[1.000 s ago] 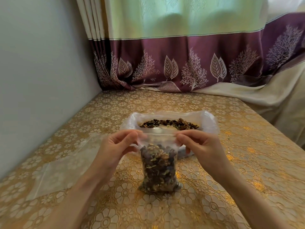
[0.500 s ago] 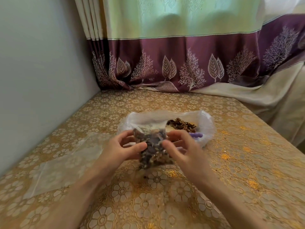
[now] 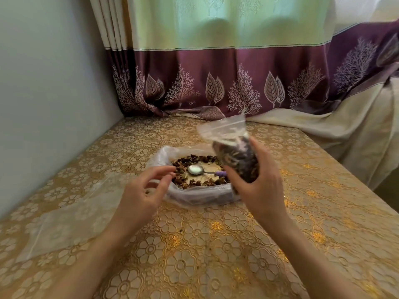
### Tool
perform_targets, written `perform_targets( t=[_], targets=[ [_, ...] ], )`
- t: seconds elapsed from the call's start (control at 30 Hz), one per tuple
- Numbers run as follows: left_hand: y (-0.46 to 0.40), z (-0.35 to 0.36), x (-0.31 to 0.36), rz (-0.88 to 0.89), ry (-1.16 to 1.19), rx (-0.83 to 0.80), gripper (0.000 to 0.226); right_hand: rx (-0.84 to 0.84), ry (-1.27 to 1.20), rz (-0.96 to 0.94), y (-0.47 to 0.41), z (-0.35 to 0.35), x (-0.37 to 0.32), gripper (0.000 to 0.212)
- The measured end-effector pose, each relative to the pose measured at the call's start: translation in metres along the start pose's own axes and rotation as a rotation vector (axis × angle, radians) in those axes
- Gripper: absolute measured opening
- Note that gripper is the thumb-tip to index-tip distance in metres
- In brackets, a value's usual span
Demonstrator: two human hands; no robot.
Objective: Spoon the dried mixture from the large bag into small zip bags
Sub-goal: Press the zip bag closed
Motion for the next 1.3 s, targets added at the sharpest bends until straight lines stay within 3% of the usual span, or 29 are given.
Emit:
perform_targets(
  t=[0.1,0.23,0.53,0.7,0.8,0.93,1.07,1.2,1.3],
  targets=[
    [0.000,-0.005,-0.016,0.044,-0.269,0.074,0.031,0.245,0.099,0.040,-0.010,-0.029,0.026,0.069],
    [0.001,0.009,-0.036,-0.014,-0.488,-0.077,0.038,0.416,0.334,0.208,-0.017,-0.058,0.067,0.065],
    [0.004,0.018,-0.040,0.034,-0.595,-0.219,0.052,0.267,0.564,0.557,-0.015,-0.082,0.127,0.067],
    [0.004,0.019,-0.041,0.070,-0.617,-0.223,0.053,0.138,0.652,0.588,-0.016,-0.077,0.121,0.069],
    [0.003,0.018,-0.042,0.062,-0.603,-0.221,0.051,0.161,0.710,0.379,-0.017,-0.066,0.093,0.066],
    [0.001,0.014,-0.038,0.052,-0.557,-0.174,0.041,0.137,0.510,-0.046,-0.006,-0.022,0.036,0.048],
    [-0.001,0.007,-0.033,0.016,-0.505,-0.121,0.039,-0.162,0.324,-0.257,0.022,0.033,-0.004,0.041],
    [-0.009,-0.007,-0.031,-0.057,-0.471,-0.064,0.039,-0.530,0.338,-0.390,0.045,0.066,-0.013,0.042],
    [-0.011,-0.018,-0.040,-0.177,-0.716,-0.112,0.048,-0.723,0.369,-0.359,0.052,0.076,-0.004,0.054]
  ],
)
Point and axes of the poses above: each hand's wrist, its own y-axis away from the middle knuckle, its own z-axis out of the palm, x = y × z, the point moved 5 cm from there along -y, towards the middle knuckle, and after that the axes turned 7 degrees about -y, right-handed, at the moved point
